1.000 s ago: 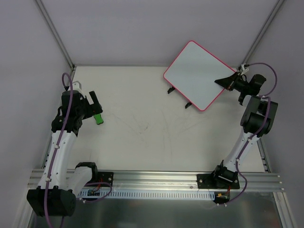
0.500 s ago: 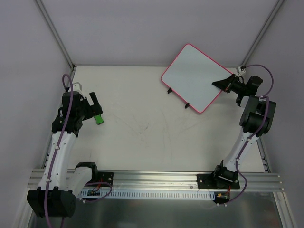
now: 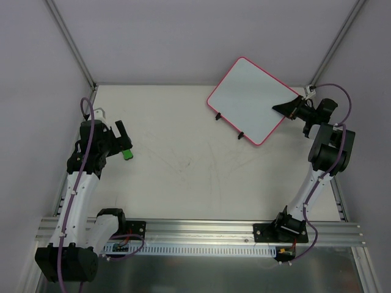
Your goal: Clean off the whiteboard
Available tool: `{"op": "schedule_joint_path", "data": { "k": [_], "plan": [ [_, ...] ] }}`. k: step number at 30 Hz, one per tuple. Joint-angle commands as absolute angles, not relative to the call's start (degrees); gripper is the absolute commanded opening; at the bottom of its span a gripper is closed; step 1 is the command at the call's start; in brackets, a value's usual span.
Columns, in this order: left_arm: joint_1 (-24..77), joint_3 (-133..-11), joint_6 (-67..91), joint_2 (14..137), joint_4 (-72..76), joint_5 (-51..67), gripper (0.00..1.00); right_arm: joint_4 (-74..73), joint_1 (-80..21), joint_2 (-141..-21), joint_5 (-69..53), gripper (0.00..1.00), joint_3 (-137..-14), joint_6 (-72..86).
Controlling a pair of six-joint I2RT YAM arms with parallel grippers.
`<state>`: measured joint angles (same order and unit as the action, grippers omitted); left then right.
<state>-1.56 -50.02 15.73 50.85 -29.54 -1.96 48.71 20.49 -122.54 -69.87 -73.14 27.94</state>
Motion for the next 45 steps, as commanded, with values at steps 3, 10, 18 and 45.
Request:
{"op": "schedule_joint_path", "data": {
  "k": [3,10,18,45],
  "plan": [
    [-1.6,-49.7,14.6,49.0,-29.8,-1.8,0.99,52.4,20.1,-119.8,-71.0,0.29,-72.0,27.0],
    [-1.6,-49.5,14.2,48.3,-30.1,-1.7,0.99,52.4,20.7,-119.0,-70.4,0.46,-71.0,27.2],
    [-1.7,-49.6,14.1,48.4,-30.1,-1.3,0.99,52.3,22.7,-116.8,-69.0,0.73,-68.3,26.9],
    [-1.7,-50.0,13.7,46.5,-30.1,-0.3,0.99,38.5,35.7,-90.3,-64.0,0.99,-49.0,20.8]
  ]
}}
